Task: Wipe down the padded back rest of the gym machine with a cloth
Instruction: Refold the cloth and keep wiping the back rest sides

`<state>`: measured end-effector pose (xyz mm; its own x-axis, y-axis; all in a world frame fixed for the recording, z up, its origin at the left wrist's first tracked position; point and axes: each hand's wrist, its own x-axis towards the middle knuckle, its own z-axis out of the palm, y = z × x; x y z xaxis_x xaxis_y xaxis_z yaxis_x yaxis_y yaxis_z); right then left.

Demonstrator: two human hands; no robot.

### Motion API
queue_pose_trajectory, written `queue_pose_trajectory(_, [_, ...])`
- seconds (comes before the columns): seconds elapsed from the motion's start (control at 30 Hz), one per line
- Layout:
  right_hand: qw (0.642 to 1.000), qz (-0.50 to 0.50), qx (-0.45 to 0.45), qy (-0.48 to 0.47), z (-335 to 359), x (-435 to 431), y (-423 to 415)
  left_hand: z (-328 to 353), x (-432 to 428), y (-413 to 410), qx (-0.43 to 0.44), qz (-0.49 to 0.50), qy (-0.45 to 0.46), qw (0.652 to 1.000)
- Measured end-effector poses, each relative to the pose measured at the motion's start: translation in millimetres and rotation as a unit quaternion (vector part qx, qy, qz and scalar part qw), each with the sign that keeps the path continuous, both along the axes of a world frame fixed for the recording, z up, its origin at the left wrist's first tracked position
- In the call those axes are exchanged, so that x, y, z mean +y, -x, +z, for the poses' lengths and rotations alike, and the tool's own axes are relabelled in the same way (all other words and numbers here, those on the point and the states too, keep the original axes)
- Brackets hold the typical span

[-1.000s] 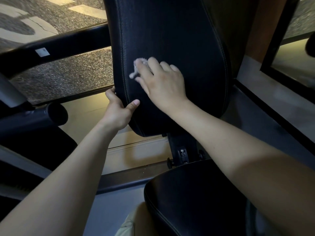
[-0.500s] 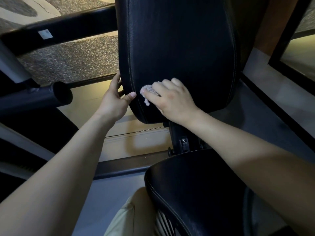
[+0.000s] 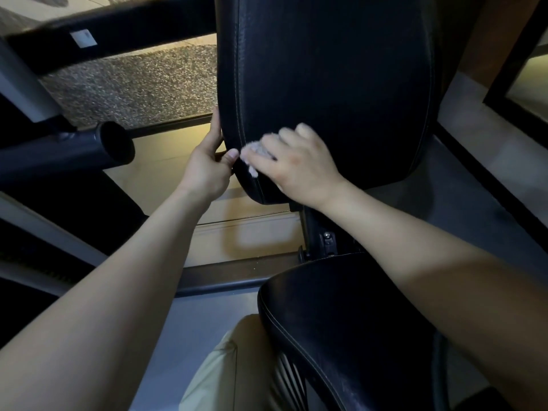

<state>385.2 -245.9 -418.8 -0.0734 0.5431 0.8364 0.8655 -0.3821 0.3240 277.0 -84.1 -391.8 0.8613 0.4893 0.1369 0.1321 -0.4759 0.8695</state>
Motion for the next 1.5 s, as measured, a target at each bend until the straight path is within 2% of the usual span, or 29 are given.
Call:
queue_pose_trajectory(0.1, [0.997,-0.025,0.053,-0.052,13.7,13.8,2.8,-1.1,6.6,0.1,0.015,-0.007,-0.007,1.0])
queue_pose_trajectory(0.17, [0.996,-0.015,0.067,-0.052,0.9,13.9,7.7,0.1,8.0,-0.4,0.02,-0.007,-0.017,1.0])
queue_pose_trajectory(0.27, [1.0,0.023,-0.004,0.007,-10.1,3.0,5.1,0.8,4.7,-1.6,0.01,0.003,-0.033,0.999])
queue_pose_trajectory(0.33, [0.999,0.007,-0.034,0.009,8.2,1.8,-4.1,-1.5,3.6,-3.2,0.005,0.005,-0.029,1.0])
queue_pose_trajectory(0.47, [0.989,-0.087,0.059,-0.099,52.1,15.5,-11.9,-2.4,6.4,-2.7,0.008,0.005,-0.008,1.0])
queue_pose_trajectory(0.57, [0.988,-0.081,0.087,-0.102,41.1,19.5,-2.4,-1.1,4.8,-2.0,0.014,0.002,-0.004,1.0])
queue_pose_trajectory(0.7, [0.999,-0.012,0.031,0.007,-26.5,-4.9,9.9,-0.2,1.2,-1.8,0.016,0.006,-0.013,1.0])
queue_pose_trajectory(0.77, [0.995,0.007,-0.035,0.096,-61.0,-19.6,7.5,-1.3,1.0,-1.4,0.014,0.011,-0.016,1.0])
queue_pose_trajectory(0.83, [0.988,0.026,-0.079,0.131,-68.1,-25.8,0.2,-4.3,1.7,-1.7,0.011,0.015,-0.006,1.0])
queue_pose_trajectory(0.9, [0.992,0.031,-0.08,0.09,-51.5,-23.1,-3.0,-7.1,1.6,-2.4,0.01,0.022,0.003,1.0])
queue_pose_trajectory(1.0, [0.999,0.013,-0.033,0.002,-25.4,-14.2,-1.2,-8.2,-2.3,-2.1,0.005,0.031,0.009,0.999])
queue_pose_trajectory(1.07, [1.0,0.011,-0.006,-0.017,-29.9,-11.2,3.3,-8.9,-3.6,-1.8,0.002,0.028,0.017,0.999])
queue_pose_trajectory(1.2, [0.998,0.019,-0.036,0.05,-70.6,-19.8,4.7,-5.8,-9.9,2.7,-0.008,-0.019,0.078,0.997])
queue_pose_trajectory(1.27, [0.994,0.023,-0.066,0.088,-77.1,-25.2,-1.2,-4.3,-17.3,-0.1,-0.015,-0.013,0.067,0.998])
queue_pose_trajectory(1.33, [0.989,0.036,-0.1,0.104,-72.6,-27.6,-5.8,-4.6,-26.4,-5.7,-0.026,0.02,0.018,0.999])
queue_pose_trajectory(1.43, [0.987,0.046,-0.128,0.09,-47.2,-31.5,-10.8,-10.0,-33.5,-14.0,-0.037,0.072,-0.009,0.997])
queue_pose_trajectory(1.5, [0.995,0.019,-0.093,0.035,-28.3,-32.9,-17.2,-13.5,-32.3,-15.1,-0.042,0.079,-0.011,0.996])
